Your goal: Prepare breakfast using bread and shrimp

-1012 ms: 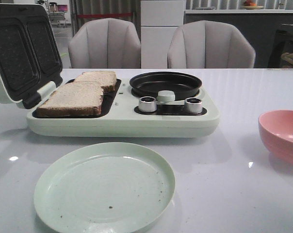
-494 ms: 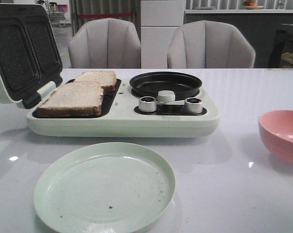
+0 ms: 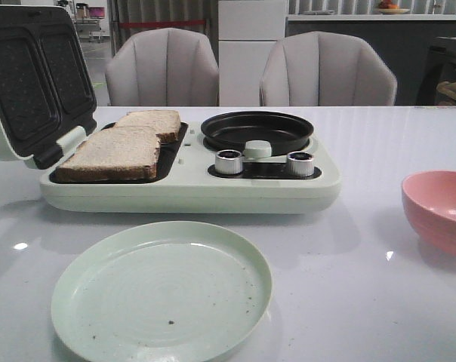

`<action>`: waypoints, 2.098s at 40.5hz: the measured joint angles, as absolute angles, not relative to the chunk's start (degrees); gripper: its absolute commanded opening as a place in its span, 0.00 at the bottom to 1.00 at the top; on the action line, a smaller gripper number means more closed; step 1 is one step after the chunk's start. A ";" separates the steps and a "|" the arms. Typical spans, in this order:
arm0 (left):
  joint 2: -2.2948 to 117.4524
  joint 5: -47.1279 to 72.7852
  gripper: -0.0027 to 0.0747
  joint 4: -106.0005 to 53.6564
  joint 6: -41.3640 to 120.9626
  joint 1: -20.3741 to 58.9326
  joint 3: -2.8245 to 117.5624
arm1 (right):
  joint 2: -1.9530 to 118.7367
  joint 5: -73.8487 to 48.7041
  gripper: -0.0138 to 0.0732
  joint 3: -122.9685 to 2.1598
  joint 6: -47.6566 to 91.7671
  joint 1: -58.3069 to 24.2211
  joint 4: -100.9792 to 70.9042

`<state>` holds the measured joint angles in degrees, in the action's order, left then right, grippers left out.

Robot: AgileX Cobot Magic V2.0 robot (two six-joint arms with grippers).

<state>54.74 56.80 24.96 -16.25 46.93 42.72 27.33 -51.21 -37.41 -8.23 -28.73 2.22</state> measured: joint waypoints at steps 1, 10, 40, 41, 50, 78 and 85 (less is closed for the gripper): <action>55.79 56.51 0.17 25.32 -16.31 46.16 42.94 | 27.33 -51.21 0.70 -37.41 -8.23 -28.73 2.22; 61.84 53.19 0.17 24.52 -12.73 30.76 48.93 | 27.33 -51.21 0.70 -37.41 -8.23 -28.73 2.22; 94.13 43.62 0.16 -18.58 10.97 -9.79 78.60 | 27.33 -51.21 0.70 -37.41 -8.23 -28.73 2.22; 95.44 43.62 0.16 -18.93 10.97 -9.79 79.62 | 27.33 -51.21 0.70 -37.41 -8.23 -28.73 2.22; 102.51 44.91 0.17 -24.45 12.69 -9.90 88.00 | 27.33 -51.21 0.70 -37.41 -8.23 -28.73 2.22; 102.41 52.97 0.17 -43.86 30.99 -4.07 88.90 | 27.33 -51.21 0.70 -37.41 -8.26 -28.73 2.22; 97.26 50.08 0.17 -43.05 32.40 3.84 82.52 | 27.33 -51.21 0.70 -37.41 -8.26 -28.73 2.22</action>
<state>97.26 50.08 -43.05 32.40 3.84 82.52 27.33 -51.21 -37.41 -8.26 -28.73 2.22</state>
